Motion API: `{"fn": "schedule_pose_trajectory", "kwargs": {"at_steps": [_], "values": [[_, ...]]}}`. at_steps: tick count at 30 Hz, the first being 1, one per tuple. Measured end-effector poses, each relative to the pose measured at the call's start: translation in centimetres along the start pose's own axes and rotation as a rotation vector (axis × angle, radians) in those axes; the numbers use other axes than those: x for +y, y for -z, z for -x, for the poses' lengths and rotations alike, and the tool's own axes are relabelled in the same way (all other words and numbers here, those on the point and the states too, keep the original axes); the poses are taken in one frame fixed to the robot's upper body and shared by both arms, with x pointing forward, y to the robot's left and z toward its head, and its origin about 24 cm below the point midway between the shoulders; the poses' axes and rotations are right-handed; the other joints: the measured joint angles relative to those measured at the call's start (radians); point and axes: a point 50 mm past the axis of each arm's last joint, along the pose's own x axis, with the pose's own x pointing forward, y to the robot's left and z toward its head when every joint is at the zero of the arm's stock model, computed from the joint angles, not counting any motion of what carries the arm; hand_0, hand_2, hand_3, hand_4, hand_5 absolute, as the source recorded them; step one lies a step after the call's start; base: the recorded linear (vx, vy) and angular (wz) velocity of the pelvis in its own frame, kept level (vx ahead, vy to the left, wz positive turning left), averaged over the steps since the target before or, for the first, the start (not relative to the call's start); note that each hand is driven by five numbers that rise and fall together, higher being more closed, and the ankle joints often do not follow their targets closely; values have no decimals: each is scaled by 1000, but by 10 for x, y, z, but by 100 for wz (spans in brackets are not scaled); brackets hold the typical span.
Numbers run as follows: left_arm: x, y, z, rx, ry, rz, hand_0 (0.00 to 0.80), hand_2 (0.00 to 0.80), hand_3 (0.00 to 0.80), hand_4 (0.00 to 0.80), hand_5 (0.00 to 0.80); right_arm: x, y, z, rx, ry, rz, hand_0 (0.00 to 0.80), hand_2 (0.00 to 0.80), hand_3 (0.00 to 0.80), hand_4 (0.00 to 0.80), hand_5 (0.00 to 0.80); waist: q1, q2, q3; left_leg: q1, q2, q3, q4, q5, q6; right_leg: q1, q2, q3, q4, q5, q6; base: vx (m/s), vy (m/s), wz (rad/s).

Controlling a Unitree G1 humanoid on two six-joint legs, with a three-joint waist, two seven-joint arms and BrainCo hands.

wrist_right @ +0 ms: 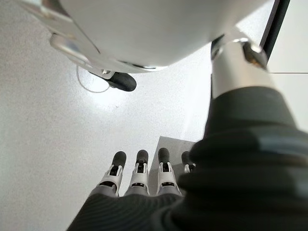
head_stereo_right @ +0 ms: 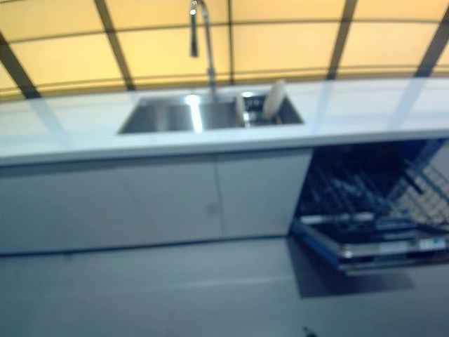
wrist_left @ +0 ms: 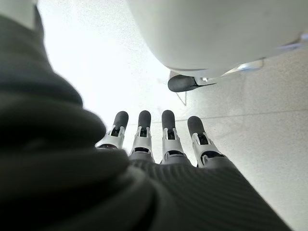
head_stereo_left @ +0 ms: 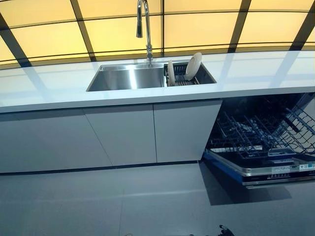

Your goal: Take plates into dishwasher

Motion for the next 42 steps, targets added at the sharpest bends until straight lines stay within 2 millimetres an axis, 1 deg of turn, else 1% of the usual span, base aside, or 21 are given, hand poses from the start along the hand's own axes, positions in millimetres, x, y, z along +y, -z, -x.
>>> {"fn": "schedule_pose_trajectory", "kwargs": {"at_steps": [18,24,26,27,28,29,30,31,32,33,34,35,36,37,38,39,40,41,42], "values": [[0,0,0,-9,-26,-3,0,0,0,0,0,0,1,0,18,-7,-20,0,0,0,0,0,1,0,0,4,1,0,0,0,0,4,2,0,0,-1,-2,26,-12,0],[0,-1,0,-9,-37,-2,0,0,0,0,0,0,0,0,14,-5,-16,0,0,0,0,0,-1,1,2,6,9,0,5,0,0,5,8,1,2,-2,-3,54,-79,0],[1,-2,0,-12,-54,1,0,0,0,0,0,0,-1,0,9,5,-16,0,0,0,0,0,-1,2,8,3,15,0,19,-3,-4,7,15,11,7,-7,-10,1,-111,0],[3,-4,0,-22,-74,26,0,0,0,0,0,-1,-6,-1,-4,16,-16,0,0,0,0,0,0,0,29,-17,27,-1,90,-26,-17,-2,23,11,35,-21,-20,27,-139,-1],[6,-2,0,-21,-93,71,0,0,0,0,0,-3,-13,-3,-26,20,-17,0,0,0,0,0,3,-1,50,-57,43,-6,181,-63,-32,-35,35,6,112,-55,-30,72,-114,-19],[10,-5,0,-44,-110,140,0,0,0,0,0,-2,-26,-4,-59,17,-18,0,0,0,0,0,16,-22,79,-115,43,-13,313,-97,-52,-113,36,7,261,-128,-56,148,-26,-29],[17,-11,1,-71,-131,187,0,0,0,0,0,1,-29,-5,-66,7,-10,0,0,0,0,0,25,-47,98,-179,38,-24,443,-103,-60,-144,22,29,319,-167,-68,190,30,-26],[22,-10,2,-70,-150,226,0,0,0,0,0,2,-33,-5,-74,4,7,0,0,0,0,0,39,-59,116,-262,30,-50,601,-66,-54,-122,26,45,284,-156,-82,322,80,-27],[20,-13,2,-86,-147,245,0,0,0,0,0,4,-27,-5,-55,-4,25,0,0,0,0,0,58,-72,124,-290,-3,-56,603,-74,-63,-110,17,68,244,-151,-88,380,93,-44],[13,-6,1,-81,-132,266,0,0,0,0,0,-1,-23,-5,-29,-3,57,0,0,0,0,0,78,-56,117,-295,-40,-49,485,-79,-49,-80,26,90,143,-146,-67,361,83,-58],[6,-3,0,-72,-118,273,0,0,0,0,0,-6,-19,-6,-8,4,73,0,0,0,0,0,88,-28,107,-297,-31,-49,379,-77,-35,-44,61,100,101,-151,-46,488,97,-72],[-3,-2,-1,-77,-95,276,0,0,0,0,0,-27,-26,-9,-11,44,82,0,0,0,0,0,123,92,138,-283,36,-71,245,-29,-54,-78,154,48,396,-228,-75,472,113,-89],[9,-3,1,-94,-127,273,0,0,0,0,0,-19,-27,-9,0,16,82,0,0,0,0,0,162,32,150,-273,4,-47,275,2,-50,-57,117,68,526,-348,-70,565,177,-86],[23,3,3,-86,-172,292,0,0,0,0,0,-8,-29,-8,-4,-16,80,0,0,0,0,0,165,-23,160,-297,-13,-39,319,10,-35,2,107,89,456,-431,-118,367,178,-32],[21,6,2,-71,-168,300,0,0,0,0,0,-5,-32,-8,-15,-22,75,0,0,0,0,0,147,-27,158,-322,-11,-35,342,11,-33,13,113,79,420,-435,-129,376,193,25],[17,4,1,-64,-156,310,0,0,0,0,0,1,-29,-7,2,-37,72,0,0,0,0,0,145,-43,153,-345,-17,-19,318,19,-32,27,113,94,379,-422,-118,425,180,38],[15,0,1,-74,-154,336,0,0,0,0,0,7,-28,-7,14,-46,69,0,0,0,0,0,159,-63,165,-348,-15,29,252,33,-14,74,114,113,303,-370,-132,518,175,28],[14,0,1,-74,-151,334,0,0,0,0,0,7,-25,-7,28,-46,64,0,0,0,0,0,153,-56,168,-348,-13,43,213,45,2,111,121,121,262,-352,-131,495,141,17],[9,-1,0,-74,-140,329,0,0,0,0,0,3,-22,-7,41,-35,59,0,0,0,0,0,147,-38,169,-348,-10,39,184,56,12,147,124,123,228,-349,-127,428,115,7]]}}
